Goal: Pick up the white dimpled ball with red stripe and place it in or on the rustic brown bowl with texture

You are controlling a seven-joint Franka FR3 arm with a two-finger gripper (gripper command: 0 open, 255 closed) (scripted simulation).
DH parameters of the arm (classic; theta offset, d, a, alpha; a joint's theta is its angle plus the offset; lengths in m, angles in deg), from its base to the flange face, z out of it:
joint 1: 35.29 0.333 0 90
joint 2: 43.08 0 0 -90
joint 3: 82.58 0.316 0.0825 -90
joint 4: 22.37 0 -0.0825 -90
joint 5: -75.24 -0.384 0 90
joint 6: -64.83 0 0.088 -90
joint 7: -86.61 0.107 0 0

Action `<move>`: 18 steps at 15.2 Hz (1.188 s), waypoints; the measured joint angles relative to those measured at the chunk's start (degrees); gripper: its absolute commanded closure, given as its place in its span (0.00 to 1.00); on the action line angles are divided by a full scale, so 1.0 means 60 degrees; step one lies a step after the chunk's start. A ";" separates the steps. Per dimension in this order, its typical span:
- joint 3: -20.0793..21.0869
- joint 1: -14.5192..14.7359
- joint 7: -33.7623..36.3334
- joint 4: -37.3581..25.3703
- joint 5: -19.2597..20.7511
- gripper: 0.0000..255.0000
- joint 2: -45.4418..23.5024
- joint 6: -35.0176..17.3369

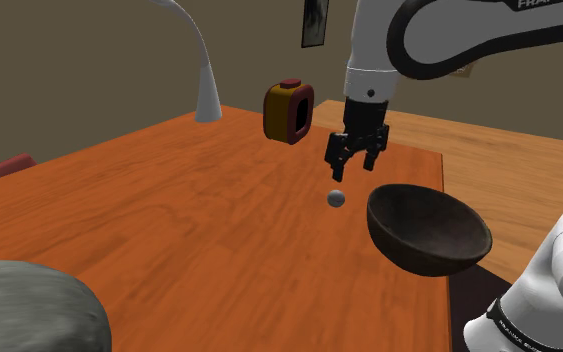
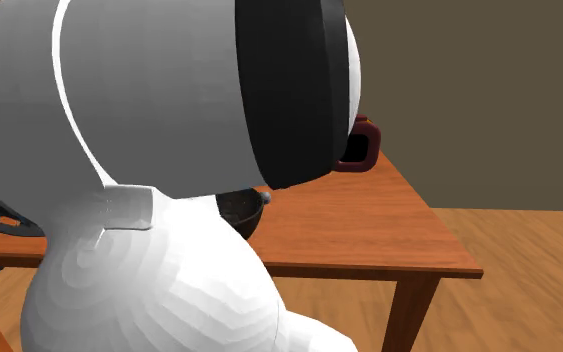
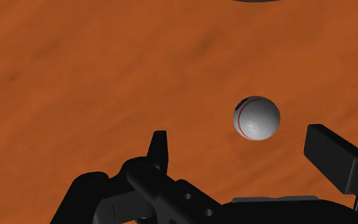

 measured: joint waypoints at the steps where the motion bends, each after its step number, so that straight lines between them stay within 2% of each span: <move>1: 0.0190 0.0057 0.0212 -0.0079 -0.0022 0.00 -0.0231 -0.0182; 4: 0.0416 0.0102 0.0449 -0.0091 -0.0016 0.00 -0.0632 -0.0604; 10: 0.0521 0.0140 0.0474 0.0605 -0.0064 0.00 -0.0750 -0.1424; 16: 0.0531 0.0139 0.0478 0.0639 -0.0061 0.00 -0.0784 -0.1495; 17: 0.0531 0.0139 0.0478 0.0639 -0.0061 1.00 -0.0784 -0.1495; 18: 0.0531 0.0139 0.0478 0.0639 -0.0061 1.00 -0.0784 -0.1495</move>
